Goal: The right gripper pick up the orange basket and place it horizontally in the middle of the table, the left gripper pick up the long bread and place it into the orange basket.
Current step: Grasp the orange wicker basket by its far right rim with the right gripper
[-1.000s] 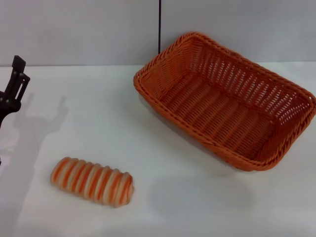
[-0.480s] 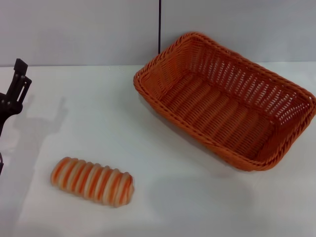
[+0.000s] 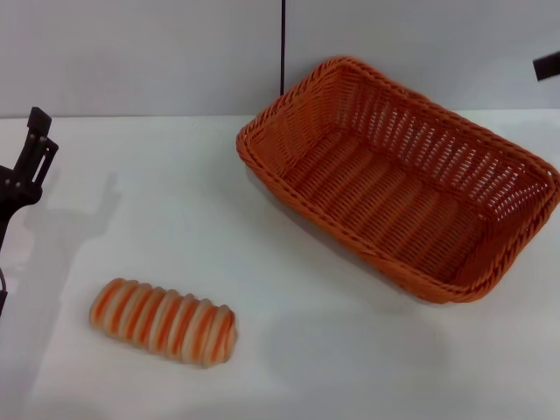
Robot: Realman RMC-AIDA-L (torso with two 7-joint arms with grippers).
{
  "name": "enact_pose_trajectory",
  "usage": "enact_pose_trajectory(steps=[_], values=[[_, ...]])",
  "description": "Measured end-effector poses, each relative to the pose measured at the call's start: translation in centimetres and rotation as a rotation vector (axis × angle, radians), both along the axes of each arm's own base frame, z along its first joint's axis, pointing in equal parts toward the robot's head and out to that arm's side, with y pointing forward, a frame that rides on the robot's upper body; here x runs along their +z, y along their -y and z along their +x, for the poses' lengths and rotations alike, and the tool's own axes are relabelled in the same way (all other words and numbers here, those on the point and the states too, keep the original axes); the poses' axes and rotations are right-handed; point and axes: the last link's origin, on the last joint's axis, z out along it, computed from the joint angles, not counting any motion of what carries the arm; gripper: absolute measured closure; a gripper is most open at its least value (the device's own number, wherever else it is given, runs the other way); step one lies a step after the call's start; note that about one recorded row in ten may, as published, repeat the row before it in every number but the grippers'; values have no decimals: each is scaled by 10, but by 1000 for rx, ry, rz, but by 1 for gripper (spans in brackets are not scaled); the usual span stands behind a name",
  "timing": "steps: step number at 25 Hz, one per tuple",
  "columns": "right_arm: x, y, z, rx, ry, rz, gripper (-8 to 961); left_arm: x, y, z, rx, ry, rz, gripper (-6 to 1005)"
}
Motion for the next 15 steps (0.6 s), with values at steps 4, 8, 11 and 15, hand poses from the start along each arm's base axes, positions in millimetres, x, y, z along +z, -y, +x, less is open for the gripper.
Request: enact_pose_trajectory(steps=[4, 8, 11, 15], values=[[-8, 3, 10, -22, 41, -12, 242, -1, -1, 0, 3, -1, -4, 158], [-15, 7, 19, -35, 62, -29, 243, -1, -2, -1, 7, -1, -7, 159], [-19, 10, 25, -42, 85, -38, 244, -1, -2, 0, 6, -1, -7, 159], [-24, 13, 34, -56, 115, -53, 245, -1, -3, -1, 8, -1, -7, 158]])
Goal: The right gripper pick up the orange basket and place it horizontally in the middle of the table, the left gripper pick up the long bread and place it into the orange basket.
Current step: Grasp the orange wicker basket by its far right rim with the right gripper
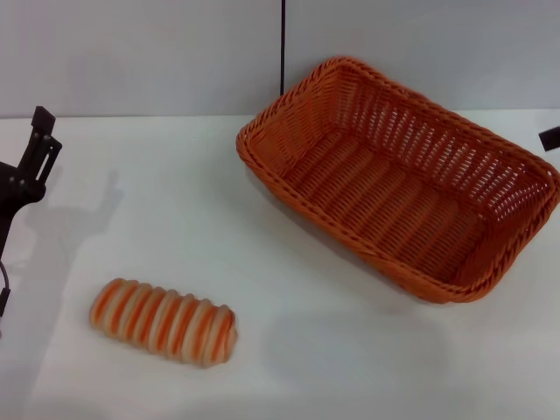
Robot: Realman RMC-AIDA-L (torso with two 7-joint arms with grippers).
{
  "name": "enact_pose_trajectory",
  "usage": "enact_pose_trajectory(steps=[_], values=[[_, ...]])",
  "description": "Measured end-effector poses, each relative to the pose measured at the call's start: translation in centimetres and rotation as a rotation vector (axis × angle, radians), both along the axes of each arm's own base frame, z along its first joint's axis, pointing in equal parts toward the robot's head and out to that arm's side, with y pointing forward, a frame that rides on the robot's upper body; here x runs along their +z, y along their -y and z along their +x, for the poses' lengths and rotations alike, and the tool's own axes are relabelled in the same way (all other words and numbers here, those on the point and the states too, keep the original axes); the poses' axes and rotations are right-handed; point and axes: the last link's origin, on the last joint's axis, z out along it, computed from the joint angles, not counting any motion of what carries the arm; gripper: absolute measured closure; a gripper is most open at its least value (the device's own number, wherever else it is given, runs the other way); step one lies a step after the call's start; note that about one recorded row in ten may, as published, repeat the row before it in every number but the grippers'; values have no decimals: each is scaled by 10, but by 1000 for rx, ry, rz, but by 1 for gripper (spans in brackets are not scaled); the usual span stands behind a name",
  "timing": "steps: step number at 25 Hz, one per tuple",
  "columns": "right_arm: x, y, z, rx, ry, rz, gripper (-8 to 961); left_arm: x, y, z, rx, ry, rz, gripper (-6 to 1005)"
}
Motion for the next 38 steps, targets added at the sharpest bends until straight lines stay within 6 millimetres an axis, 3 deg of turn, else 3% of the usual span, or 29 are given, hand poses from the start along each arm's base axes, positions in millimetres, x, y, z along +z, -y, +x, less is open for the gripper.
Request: enact_pose_trajectory(steps=[16, 38], values=[[-9, 4, 17, -36, 28, 9, 250, -2, -5, 1, 1, -2, -13, 158], [-47, -10, 33, -10, -12, 16, 258, -2, -6, 2, -3, -3, -16, 158]])
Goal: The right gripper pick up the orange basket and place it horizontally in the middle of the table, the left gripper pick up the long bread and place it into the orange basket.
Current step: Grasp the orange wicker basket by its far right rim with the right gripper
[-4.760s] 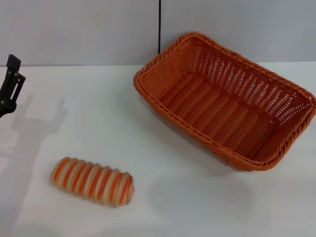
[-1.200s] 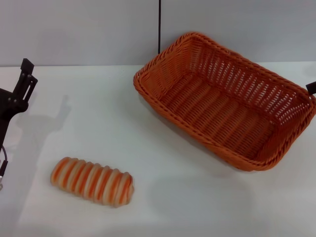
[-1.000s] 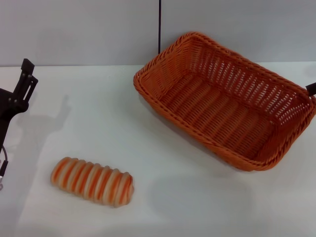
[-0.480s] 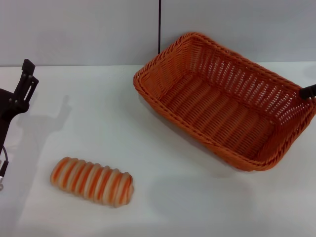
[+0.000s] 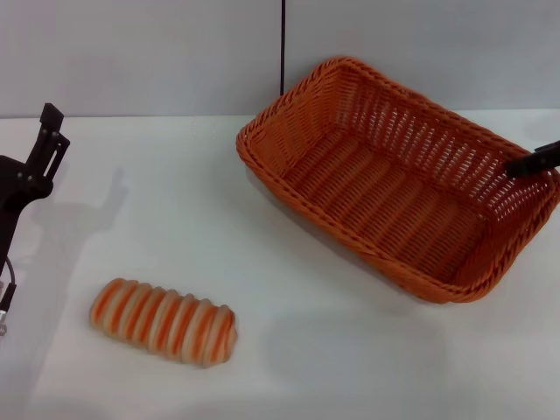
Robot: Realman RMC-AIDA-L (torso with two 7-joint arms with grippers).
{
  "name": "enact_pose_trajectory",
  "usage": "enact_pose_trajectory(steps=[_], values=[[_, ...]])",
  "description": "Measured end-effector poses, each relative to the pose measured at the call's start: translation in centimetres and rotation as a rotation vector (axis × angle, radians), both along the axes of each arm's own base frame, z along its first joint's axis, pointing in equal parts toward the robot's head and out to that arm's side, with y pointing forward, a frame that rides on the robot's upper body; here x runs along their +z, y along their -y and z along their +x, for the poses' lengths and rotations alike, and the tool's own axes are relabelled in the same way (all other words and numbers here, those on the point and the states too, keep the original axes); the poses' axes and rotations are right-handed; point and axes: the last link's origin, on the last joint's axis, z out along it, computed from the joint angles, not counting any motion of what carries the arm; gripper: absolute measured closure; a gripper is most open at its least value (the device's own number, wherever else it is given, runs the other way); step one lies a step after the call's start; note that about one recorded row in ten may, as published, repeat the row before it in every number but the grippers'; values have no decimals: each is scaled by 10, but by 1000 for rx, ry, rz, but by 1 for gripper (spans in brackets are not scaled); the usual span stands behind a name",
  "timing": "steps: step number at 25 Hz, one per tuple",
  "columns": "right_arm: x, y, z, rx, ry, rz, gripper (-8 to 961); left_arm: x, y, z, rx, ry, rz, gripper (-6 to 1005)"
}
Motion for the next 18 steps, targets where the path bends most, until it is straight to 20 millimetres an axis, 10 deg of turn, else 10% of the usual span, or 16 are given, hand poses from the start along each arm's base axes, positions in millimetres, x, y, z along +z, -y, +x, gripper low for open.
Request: enact_pose_trajectory(steps=[10, 18], values=[[-12, 1, 1, 13, 2, -32, 261, -1, -1, -1, 8, -2, -8, 159], [-13, 3, 3, 26, 6, -40, 610, -2, -2, 0, 6, -1, -9, 159]])
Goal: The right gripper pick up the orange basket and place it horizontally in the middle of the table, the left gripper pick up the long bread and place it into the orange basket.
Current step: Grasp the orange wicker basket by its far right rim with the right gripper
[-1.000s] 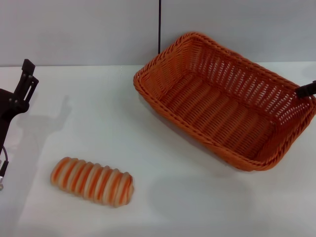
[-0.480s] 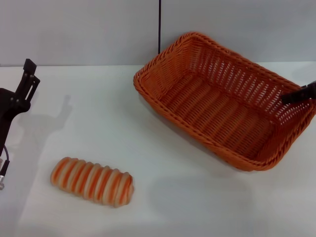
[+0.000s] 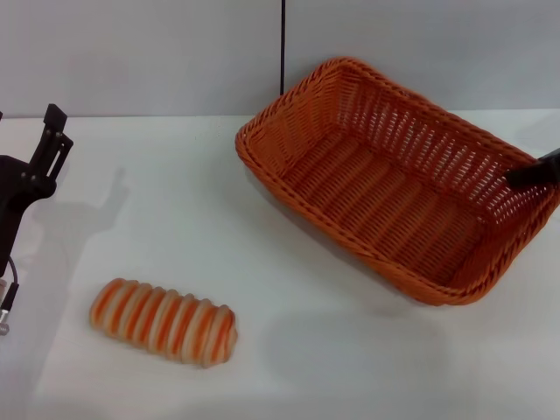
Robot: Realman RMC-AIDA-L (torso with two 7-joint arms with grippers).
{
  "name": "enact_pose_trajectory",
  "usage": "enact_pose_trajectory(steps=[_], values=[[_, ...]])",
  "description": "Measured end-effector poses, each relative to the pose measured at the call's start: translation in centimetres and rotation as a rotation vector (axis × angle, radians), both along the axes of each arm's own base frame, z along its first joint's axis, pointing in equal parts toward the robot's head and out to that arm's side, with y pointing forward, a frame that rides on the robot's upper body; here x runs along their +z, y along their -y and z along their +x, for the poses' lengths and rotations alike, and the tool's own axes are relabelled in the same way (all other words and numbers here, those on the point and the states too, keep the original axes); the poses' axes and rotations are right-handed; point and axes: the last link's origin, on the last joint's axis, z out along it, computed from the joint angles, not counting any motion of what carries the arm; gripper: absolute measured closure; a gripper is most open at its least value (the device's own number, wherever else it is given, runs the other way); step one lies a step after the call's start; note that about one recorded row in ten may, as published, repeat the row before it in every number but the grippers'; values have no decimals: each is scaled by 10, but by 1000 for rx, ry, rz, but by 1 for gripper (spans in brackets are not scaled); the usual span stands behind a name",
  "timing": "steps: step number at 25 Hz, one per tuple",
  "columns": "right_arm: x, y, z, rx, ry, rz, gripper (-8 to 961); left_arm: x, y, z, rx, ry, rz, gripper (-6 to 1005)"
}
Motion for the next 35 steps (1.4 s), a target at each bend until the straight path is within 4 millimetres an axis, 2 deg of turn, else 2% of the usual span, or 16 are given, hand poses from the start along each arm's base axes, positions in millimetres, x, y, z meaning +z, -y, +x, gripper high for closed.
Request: enact_pose_trajectory(steps=[2, 7, 13, 25, 35], values=[[0, 0, 0, 11, 0, -2, 709, 0, 0, 0, 0, 0, 0, 159], [-1, 1, 0, 30, -16, 1, 786, 0, 0, 1, -1, 1, 0, 159], [2, 7, -9, 96, -119, -1, 786, 0, -1, 1, -1, 3, 2, 158], [40, 37, -18, 324, -386, 39, 785, 0, -3, 4, -9, 11, 5, 159], [73, 60, -16, 458, -421, 94, 786, -1, -5, 5, -15, 12, 4, 159]])
